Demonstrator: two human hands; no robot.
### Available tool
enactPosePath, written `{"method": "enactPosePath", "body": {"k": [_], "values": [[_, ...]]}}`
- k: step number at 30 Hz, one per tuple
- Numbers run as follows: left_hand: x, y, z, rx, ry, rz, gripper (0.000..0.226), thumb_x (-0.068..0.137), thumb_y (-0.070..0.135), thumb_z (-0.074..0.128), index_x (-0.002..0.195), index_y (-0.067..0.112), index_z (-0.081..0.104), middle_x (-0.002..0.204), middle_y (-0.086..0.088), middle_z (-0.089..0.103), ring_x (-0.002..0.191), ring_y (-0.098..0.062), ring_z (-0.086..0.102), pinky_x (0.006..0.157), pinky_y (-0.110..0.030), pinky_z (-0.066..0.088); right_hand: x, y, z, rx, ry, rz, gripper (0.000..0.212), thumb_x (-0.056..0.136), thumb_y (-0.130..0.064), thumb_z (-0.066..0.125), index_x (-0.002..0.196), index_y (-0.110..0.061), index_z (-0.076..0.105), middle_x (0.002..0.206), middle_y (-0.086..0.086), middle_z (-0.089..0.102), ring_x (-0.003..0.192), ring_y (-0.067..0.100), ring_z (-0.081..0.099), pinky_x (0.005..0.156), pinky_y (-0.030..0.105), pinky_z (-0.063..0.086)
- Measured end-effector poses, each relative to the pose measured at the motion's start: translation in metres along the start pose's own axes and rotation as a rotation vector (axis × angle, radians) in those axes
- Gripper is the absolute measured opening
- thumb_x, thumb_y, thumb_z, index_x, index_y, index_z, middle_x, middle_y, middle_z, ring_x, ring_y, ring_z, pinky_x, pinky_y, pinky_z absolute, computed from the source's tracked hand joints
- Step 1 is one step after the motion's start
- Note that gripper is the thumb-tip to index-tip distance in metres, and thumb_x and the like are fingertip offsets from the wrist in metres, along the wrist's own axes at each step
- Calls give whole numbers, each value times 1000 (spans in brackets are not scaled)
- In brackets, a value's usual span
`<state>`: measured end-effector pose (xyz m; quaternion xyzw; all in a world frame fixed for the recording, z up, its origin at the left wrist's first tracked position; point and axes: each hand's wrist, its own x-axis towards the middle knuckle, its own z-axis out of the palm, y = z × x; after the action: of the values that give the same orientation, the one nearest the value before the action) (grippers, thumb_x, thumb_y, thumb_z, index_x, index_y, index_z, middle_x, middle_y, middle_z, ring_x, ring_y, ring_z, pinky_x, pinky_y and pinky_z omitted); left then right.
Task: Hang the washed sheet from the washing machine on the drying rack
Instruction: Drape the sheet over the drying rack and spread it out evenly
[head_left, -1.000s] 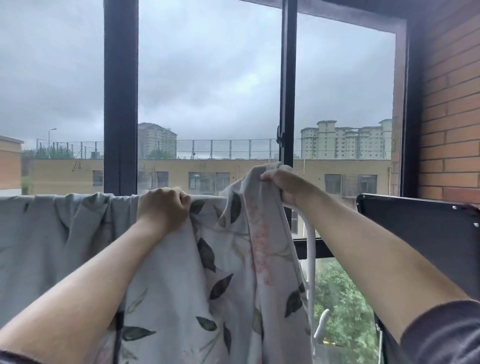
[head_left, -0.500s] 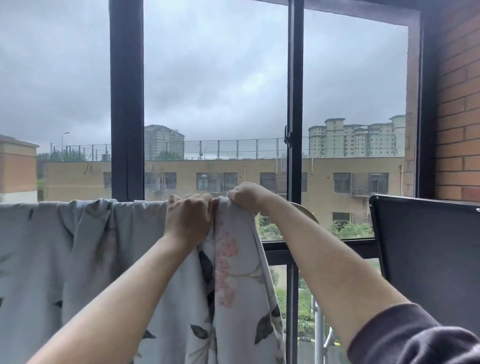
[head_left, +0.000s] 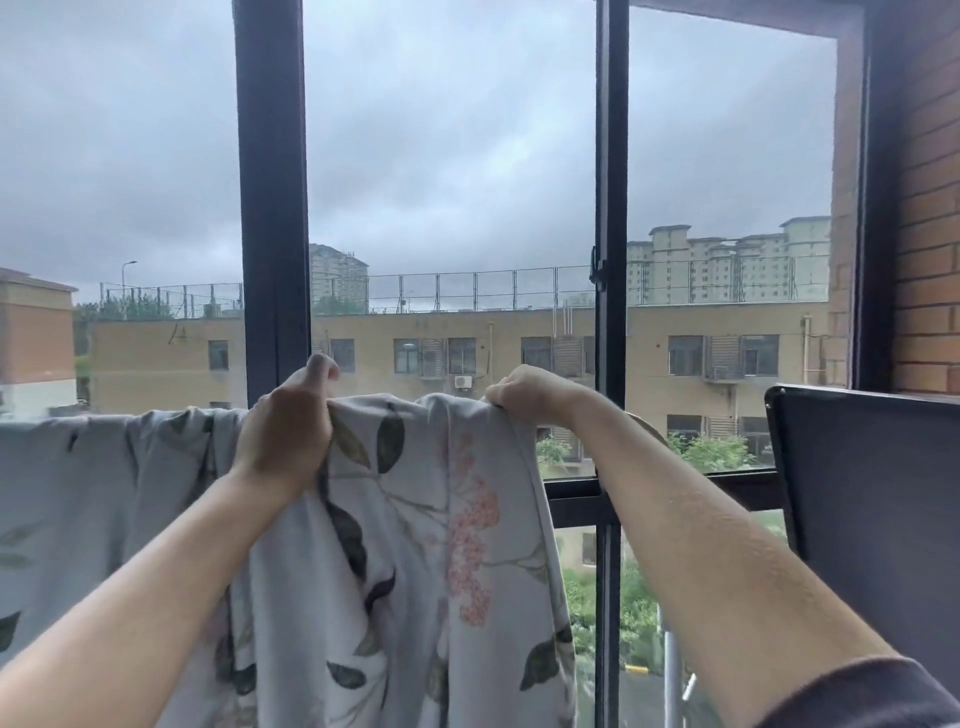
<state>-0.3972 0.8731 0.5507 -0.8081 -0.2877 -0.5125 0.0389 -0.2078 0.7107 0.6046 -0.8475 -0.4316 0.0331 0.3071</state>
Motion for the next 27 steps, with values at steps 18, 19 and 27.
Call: {"method": "enactPosePath", "body": {"k": [18, 19, 27], "values": [[0, 22, 15, 315, -110, 306, 55, 99, 48, 16, 94, 21, 64, 84, -6, 69, 79, -27, 65, 62, -31, 33, -2, 6, -8, 347, -101, -121, 32, 94, -11, 42, 93, -21, 73, 97, 6, 70, 82, 15, 54, 80, 27, 45], [-1, 19, 15, 311, -104, 288, 56, 99, 47, 16, 92, 21, 65, 83, -6, 68, 78, -27, 65, 63, -31, 33, -2, 3, -7, 392, -90, -120, 29, 95, -12, 43, 92, -20, 71, 89, 6, 68, 77, 15, 55, 78, 28, 46], [-3, 44, 23, 320, -118, 328, 34, 97, 29, 31, 86, 18, 61, 87, -6, 69, 81, -27, 66, 65, -32, 40, -26, -27, 16, 1099, -359, -298, 25, 97, -6, 34, 96, -2, 59, 84, 10, 66, 73, 18, 63, 77, 33, 52]]}}
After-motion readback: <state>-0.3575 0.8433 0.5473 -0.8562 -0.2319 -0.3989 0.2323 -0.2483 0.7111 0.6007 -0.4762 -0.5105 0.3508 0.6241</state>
